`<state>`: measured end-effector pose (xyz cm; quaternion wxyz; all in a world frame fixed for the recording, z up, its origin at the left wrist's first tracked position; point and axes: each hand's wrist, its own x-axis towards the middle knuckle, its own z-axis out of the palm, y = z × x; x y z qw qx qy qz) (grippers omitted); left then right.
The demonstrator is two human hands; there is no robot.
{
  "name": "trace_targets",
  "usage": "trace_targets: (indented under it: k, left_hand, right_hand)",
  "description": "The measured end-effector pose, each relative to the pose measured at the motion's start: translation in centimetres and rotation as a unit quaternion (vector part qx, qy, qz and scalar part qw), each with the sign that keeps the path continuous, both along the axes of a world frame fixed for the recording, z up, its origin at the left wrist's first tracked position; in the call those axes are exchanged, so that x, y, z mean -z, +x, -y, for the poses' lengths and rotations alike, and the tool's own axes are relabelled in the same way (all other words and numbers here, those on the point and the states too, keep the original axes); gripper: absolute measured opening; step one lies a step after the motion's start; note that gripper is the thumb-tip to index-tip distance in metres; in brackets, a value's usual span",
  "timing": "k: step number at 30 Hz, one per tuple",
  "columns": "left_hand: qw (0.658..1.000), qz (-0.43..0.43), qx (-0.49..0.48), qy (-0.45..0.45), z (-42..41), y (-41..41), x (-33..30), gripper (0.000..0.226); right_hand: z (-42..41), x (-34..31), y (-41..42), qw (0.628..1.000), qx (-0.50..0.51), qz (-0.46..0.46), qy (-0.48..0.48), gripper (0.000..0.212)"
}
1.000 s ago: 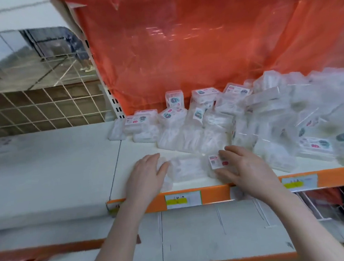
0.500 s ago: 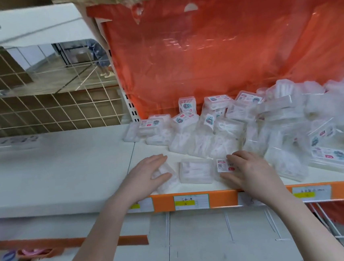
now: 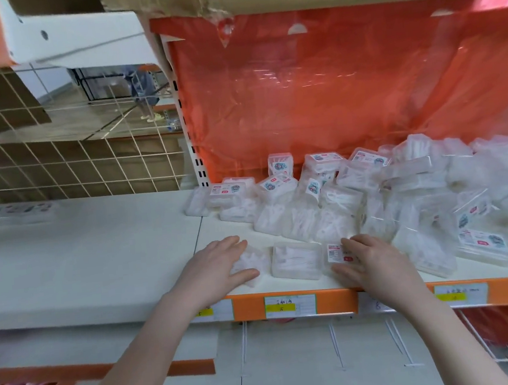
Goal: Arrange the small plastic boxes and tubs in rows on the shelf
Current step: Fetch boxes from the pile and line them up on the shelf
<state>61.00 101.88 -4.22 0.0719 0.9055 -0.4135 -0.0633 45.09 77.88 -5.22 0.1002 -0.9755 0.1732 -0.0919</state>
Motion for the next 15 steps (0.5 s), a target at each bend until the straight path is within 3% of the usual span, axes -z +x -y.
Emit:
trace_targets:
  k: [7,15]
  left_hand:
    - [0.998,0.049,0.011,0.035,0.4,0.6,-0.1,0.073]
    - [0.995,-0.019,0.072,0.069,1.0,1.3,-1.0,0.076]
  right_hand:
    - [-0.4,-0.1,-0.2,0.999,0.019,-0.027,-0.022,0.049]
    - [-0.5,-0.3,0.0,0.998,0.014,-0.056,-0.019,0.055]
